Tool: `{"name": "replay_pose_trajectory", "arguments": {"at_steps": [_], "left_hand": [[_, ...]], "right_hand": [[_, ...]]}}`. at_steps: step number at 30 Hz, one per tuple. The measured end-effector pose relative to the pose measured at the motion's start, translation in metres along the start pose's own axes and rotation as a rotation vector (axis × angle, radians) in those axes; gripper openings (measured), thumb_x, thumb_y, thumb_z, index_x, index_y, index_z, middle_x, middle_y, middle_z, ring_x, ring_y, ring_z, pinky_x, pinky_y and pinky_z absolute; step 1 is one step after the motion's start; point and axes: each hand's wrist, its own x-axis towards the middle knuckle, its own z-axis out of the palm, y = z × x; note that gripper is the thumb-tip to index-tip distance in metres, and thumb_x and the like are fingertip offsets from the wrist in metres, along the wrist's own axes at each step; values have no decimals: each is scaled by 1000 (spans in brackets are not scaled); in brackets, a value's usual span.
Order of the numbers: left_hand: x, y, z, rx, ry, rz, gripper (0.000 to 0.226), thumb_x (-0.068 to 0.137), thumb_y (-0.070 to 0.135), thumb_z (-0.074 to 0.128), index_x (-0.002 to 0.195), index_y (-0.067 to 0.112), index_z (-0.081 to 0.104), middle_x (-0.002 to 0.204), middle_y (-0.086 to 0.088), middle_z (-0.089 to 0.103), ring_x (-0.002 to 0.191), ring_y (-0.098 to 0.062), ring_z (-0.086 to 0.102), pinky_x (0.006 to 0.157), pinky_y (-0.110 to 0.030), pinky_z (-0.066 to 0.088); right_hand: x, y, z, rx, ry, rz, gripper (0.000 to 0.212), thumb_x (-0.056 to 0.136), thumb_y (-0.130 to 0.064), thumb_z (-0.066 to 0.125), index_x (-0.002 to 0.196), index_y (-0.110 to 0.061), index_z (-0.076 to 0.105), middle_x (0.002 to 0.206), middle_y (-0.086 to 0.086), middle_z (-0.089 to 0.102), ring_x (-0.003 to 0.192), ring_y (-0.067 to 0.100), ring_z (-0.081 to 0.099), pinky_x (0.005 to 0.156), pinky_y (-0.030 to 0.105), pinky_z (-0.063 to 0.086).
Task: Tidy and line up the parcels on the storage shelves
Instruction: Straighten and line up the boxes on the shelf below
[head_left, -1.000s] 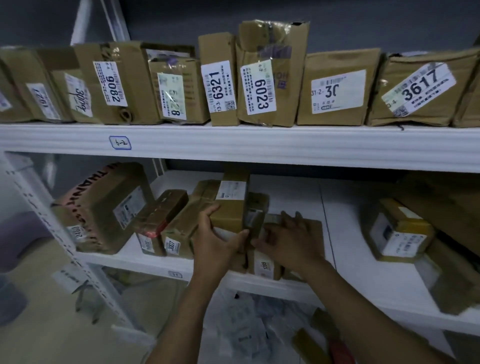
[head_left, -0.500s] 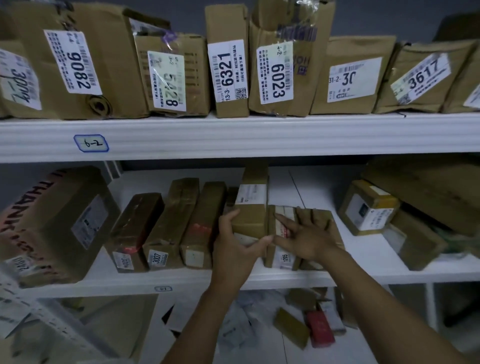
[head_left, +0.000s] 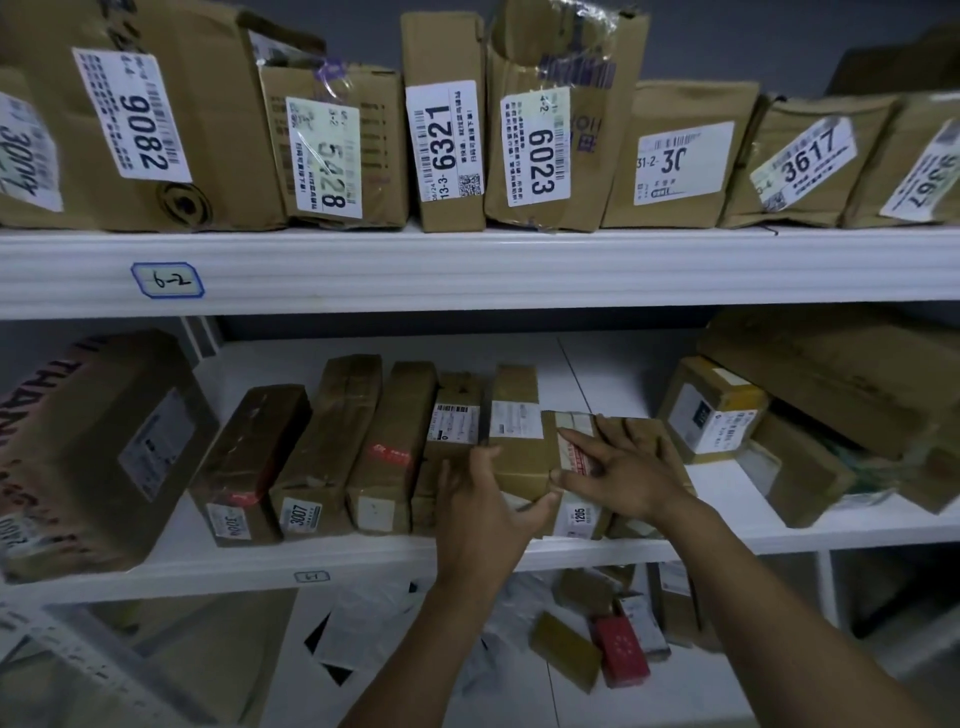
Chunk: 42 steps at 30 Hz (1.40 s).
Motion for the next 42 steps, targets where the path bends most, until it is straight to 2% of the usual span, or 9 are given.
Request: {"name": "replay_pose_trajectory", "arguments": {"at_steps": [4,9,15,21,25,30,35,37,42], "left_hand": [[-1,-14,14,286,91,57,78,52,57,85,111,17,54,108,-6,68,109,-27,61,108,-56,35],[1,-27,20,371,47,2,72,57,56,83,110,14,58,116,-8,65,115,-30,56,107,-55,35],[7,-41,10,468,-53,136,86,53,52,86,127,25,53,134,-5,53,124,-31,48,106,-57,33],[5,-47,11,584,-82,162,88,52,50,89,130,24,59,122,-16,64,111,-42,60,92,-57,48],[3,-42,12,595,-99,155,85,50,39,93,128,22,62,117,-18,66,106,-43,62,90,-57,50],[4,-46,9,596,-143,157,94,45,27,95,131,19,59,115,-19,66,105,-41,61,88,-53,52],[7,-51,6,586,-104,170,92,44,19,95,129,18,61,115,-17,66,106,-39,61,88,-51,53],[9,-50,4,595,-130,142,91,48,22,94,131,18,59,118,-18,65,109,-40,60,91,-53,51],[16,-21,-3,612,-223,102,74,87,52,60,149,28,28,156,-8,24,140,-30,26,115,-43,24]], "right_hand": [[-2,5,2,-6,-12,-32,72,80,-82,34,145,-60,10,162,-7,-8,149,24,-11,115,53,-11],[-1,10,1,27,45,-123,80,75,-86,38,146,-55,15,163,-6,-4,148,21,-14,117,49,-10],[-16,40,4,-2,94,-9,125,31,-107,7,145,-58,2,160,-3,-20,145,32,-23,114,59,-7],[-9,36,12,-31,47,-9,99,65,-89,40,148,-52,-1,160,0,-20,146,38,-17,116,56,13],[-4,34,14,-52,70,-9,98,65,-90,36,148,-53,-2,161,0,-16,146,39,-12,115,55,19],[-2,30,21,-119,128,-45,124,31,-104,-8,145,-55,-9,160,4,-16,144,44,-8,117,54,19],[-3,26,23,-121,102,-60,101,58,-96,27,145,-56,-7,161,3,-13,143,46,-9,117,55,16],[-3,26,24,-116,93,-70,103,55,-98,24,144,-57,-7,161,4,-13,143,47,-12,118,56,9],[-9,24,8,-146,39,-92,88,78,-83,40,148,-52,-3,162,6,-14,145,39,-18,116,55,-8]]}}
